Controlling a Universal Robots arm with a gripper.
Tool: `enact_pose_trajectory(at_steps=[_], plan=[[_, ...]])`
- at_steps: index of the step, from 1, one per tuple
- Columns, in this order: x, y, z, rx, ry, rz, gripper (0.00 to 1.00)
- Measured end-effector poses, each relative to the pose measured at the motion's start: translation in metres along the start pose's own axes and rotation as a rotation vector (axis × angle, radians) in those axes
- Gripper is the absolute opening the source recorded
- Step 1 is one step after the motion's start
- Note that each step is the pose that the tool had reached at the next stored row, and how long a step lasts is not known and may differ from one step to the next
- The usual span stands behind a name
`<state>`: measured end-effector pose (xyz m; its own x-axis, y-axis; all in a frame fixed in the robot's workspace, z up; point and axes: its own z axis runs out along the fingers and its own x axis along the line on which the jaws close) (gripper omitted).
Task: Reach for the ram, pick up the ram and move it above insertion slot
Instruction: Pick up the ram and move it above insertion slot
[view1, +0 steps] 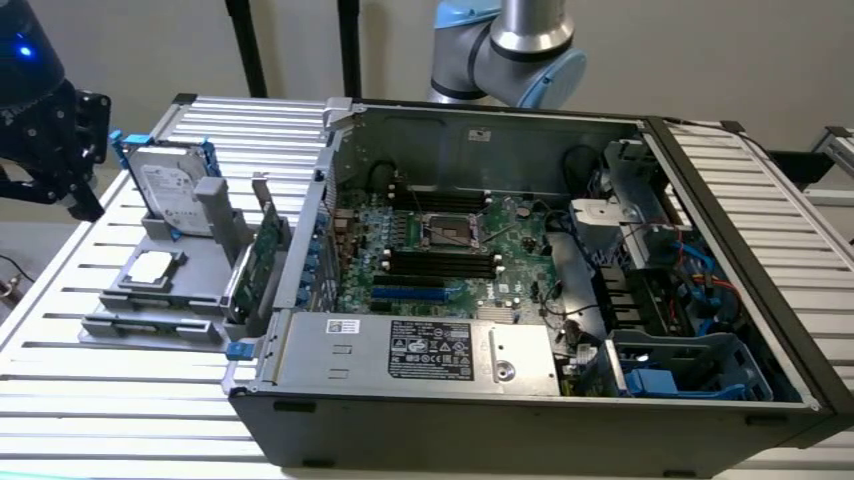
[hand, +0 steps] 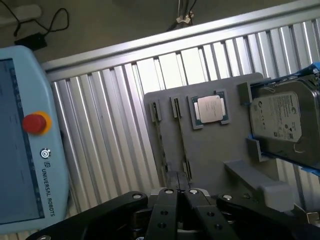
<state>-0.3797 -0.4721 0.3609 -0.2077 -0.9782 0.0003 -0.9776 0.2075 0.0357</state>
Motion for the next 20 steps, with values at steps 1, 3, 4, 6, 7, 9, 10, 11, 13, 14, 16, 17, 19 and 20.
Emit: enact_pose_trajectory(at_steps=[1, 3, 4, 6, 7, 9, 10, 11, 13, 14, 16, 17, 19, 20], plan=[[0.000, 0.0000, 0.0001, 0.0014, 0.0001, -0.014, 0.11], [0.000, -0.0001, 0.0000, 0.0031, -0.0006, -0.025, 0.11], [0.000, -0.0001, 0.0000, 0.0031, -0.0006, -0.026, 0.11], [0.000, 0.0000, 0.0001, 0.0033, -0.0007, -0.026, 0.12], [0.000, 0.0000, 0.0000, 0.0033, -0.0007, -0.026, 0.12], [0.000, 0.0000, 0.0001, 0.0033, -0.0006, -0.026, 0.24], [0.000, 0.0000, 0.0005, 0.0037, -0.0007, -0.026, 0.24], [0.000, -0.0001, 0.0015, 0.0042, -0.0010, -0.026, 0.31], [0.000, -0.0002, 0.0049, 0.0046, -0.0010, -0.026, 0.31], [0.000, -0.0002, 0.0066, 0.0047, -0.0009, -0.026, 0.31], [0.000, -0.0004, 0.0105, 0.0048, -0.0011, -0.026, 0.31], [0.000, -0.0005, 0.0122, 0.0047, -0.0009, -0.026, 0.31], [0.000, -0.0006, 0.0158, 0.0048, -0.0010, -0.026, 0.31], [0.000, -0.0006, 0.0176, 0.0047, -0.0010, -0.026, 0.31]])
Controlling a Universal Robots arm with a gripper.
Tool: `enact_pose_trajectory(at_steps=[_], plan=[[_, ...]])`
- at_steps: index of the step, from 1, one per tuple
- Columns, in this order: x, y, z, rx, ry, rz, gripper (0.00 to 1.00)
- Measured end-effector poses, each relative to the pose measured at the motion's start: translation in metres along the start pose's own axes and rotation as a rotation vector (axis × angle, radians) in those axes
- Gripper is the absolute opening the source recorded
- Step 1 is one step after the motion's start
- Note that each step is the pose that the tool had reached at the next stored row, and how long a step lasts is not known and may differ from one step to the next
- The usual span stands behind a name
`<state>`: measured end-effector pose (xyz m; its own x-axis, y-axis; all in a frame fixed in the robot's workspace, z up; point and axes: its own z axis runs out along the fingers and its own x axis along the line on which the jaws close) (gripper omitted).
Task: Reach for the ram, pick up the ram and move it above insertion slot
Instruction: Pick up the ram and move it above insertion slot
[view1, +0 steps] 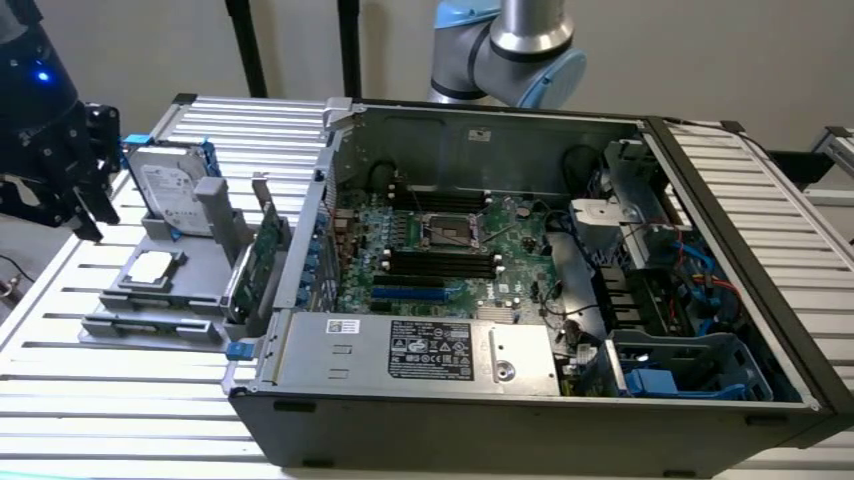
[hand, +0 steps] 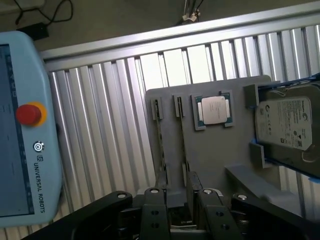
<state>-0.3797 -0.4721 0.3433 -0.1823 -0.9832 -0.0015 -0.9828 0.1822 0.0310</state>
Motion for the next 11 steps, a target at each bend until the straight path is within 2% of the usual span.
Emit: enact_pose_trajectory(at_steps=[11], plan=[[0.000, -0.0006, 0.0200, 0.0000, 0.0002, -0.007, 0.31]])
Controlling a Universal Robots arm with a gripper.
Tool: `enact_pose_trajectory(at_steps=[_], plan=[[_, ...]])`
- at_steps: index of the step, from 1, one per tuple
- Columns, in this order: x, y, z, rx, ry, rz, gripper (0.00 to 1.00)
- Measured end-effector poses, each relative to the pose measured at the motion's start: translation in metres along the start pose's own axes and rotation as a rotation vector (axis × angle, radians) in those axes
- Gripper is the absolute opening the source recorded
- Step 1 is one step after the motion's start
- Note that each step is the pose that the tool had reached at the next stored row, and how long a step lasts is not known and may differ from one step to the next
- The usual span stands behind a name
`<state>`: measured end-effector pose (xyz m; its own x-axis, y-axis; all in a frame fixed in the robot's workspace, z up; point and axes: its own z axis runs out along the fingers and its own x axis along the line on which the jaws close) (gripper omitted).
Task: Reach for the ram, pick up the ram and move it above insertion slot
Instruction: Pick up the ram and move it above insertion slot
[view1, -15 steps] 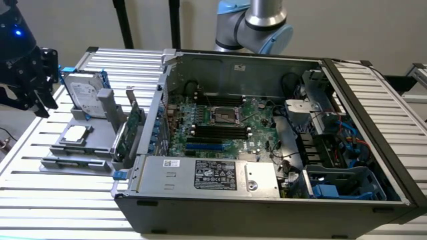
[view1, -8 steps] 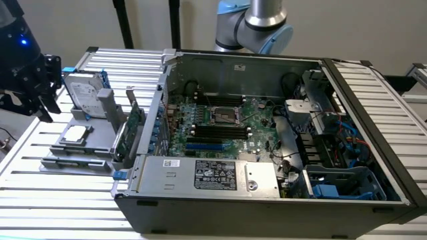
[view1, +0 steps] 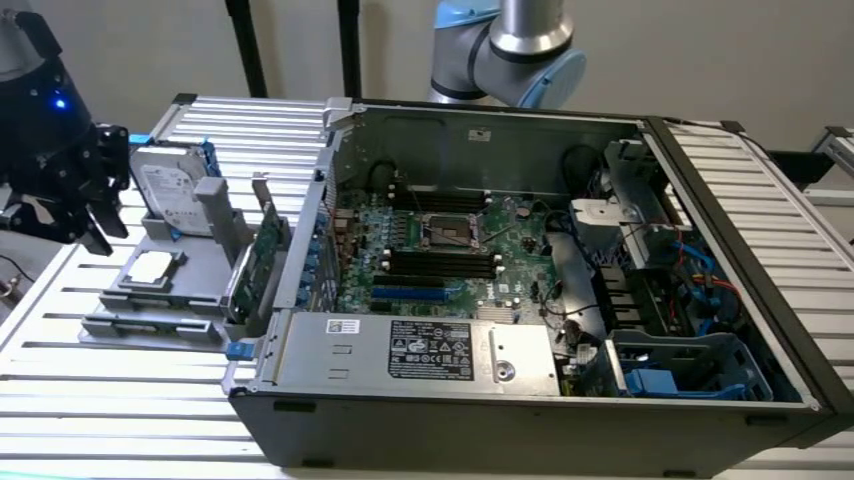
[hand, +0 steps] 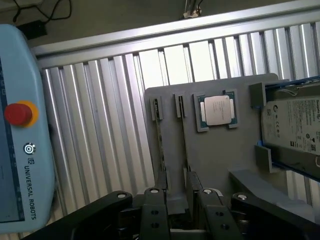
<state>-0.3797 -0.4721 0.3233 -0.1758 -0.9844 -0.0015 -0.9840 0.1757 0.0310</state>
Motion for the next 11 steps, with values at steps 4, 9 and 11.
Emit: enact_pose_trajectory(at_steps=[4, 9, 11], plan=[[0.000, -0.0002, 0.0073, 0.0000, 0.0002, -0.005, 0.31], [0.001, -0.0007, 0.0164, 0.0000, 0.0004, -0.015, 0.31], [0.002, -0.0010, 0.0201, 0.0000, 0.0006, -0.020, 0.31]])
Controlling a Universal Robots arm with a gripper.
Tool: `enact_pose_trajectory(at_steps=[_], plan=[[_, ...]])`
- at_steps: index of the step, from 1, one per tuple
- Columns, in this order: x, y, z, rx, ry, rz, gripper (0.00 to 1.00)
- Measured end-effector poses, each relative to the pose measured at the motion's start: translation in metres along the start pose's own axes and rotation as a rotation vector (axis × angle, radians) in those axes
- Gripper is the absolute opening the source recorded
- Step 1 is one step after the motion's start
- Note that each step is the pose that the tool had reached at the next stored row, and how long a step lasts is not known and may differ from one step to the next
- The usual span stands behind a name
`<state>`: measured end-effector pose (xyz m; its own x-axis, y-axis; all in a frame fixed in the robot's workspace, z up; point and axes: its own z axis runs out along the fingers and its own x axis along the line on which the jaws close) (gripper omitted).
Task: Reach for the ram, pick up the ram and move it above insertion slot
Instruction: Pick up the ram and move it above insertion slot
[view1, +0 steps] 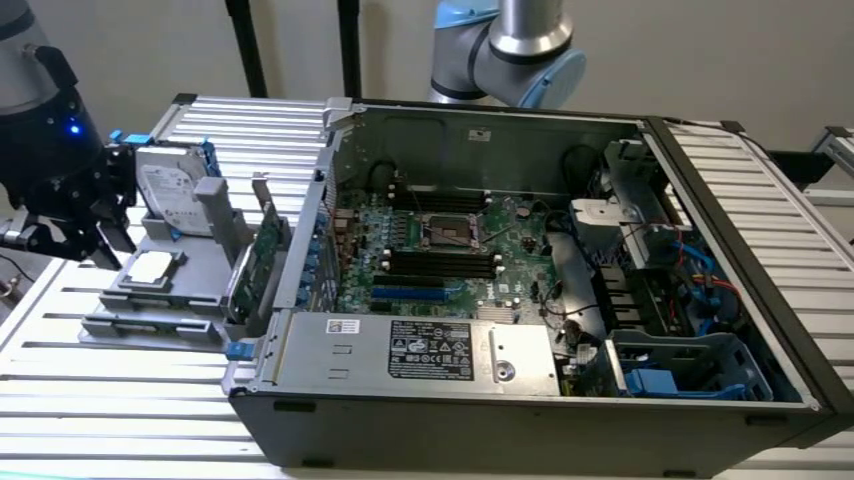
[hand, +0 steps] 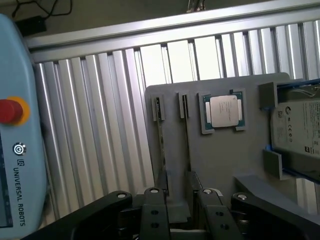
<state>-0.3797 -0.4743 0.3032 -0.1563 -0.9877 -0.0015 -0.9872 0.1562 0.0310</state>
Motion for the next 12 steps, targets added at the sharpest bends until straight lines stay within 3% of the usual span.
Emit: enact_pose_trajectory(at_steps=[12], plan=[[0.006, -0.0016, 0.0217, -0.0002, 0.0012, -0.033, 0.31]])
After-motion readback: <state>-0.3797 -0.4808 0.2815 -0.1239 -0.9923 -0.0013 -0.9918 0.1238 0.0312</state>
